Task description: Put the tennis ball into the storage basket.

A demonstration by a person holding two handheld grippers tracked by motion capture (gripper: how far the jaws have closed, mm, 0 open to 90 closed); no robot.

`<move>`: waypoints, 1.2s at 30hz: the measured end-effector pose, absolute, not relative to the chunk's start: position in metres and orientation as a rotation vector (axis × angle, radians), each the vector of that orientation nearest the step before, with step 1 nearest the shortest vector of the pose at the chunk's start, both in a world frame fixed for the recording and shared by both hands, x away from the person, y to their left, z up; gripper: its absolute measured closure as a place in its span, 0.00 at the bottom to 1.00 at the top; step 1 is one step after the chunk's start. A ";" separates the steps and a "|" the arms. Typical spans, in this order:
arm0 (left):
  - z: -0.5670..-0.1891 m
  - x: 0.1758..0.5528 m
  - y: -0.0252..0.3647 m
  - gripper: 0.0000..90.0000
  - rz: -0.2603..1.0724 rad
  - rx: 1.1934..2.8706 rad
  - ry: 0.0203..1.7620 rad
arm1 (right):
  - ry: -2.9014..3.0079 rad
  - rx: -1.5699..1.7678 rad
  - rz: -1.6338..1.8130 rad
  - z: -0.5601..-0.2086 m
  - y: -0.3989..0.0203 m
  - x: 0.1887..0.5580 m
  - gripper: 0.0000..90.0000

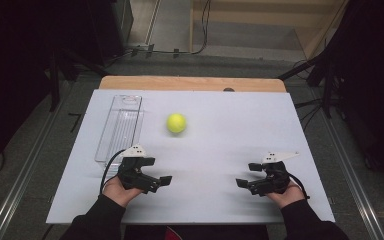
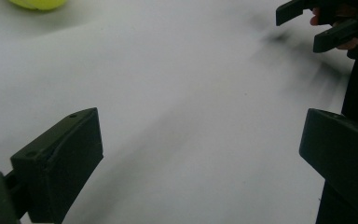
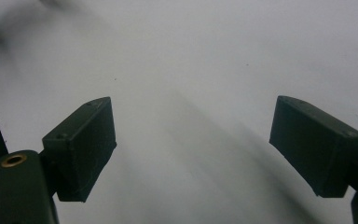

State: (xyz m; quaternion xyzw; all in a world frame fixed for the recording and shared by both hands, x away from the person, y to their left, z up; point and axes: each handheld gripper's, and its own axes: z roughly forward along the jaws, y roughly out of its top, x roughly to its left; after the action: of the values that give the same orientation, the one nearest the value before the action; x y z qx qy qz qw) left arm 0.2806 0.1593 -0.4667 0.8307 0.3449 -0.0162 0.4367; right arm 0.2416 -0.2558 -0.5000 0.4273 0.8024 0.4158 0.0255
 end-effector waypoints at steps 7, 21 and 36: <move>-0.466 0.285 0.154 0.01 -0.025 2.077 0.868 | 2.479 1.320 1.286 -0.500 -0.256 0.241 0.14; -0.462 0.297 0.141 0.01 -0.013 2.087 0.861 | 2.484 1.316 1.285 -0.500 -0.255 0.241 0.14; -0.458 0.312 0.130 0.01 -0.003 2.091 0.865 | 2.484 1.310 1.287 -0.500 -0.255 0.241 0.14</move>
State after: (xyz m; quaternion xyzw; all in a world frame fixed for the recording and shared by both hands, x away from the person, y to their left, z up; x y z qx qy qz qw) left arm 0.3121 0.1301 -0.4580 0.8363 0.3460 -0.0013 0.4252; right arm 0.2413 -0.2545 -0.4998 0.4239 0.8038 0.4166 0.0260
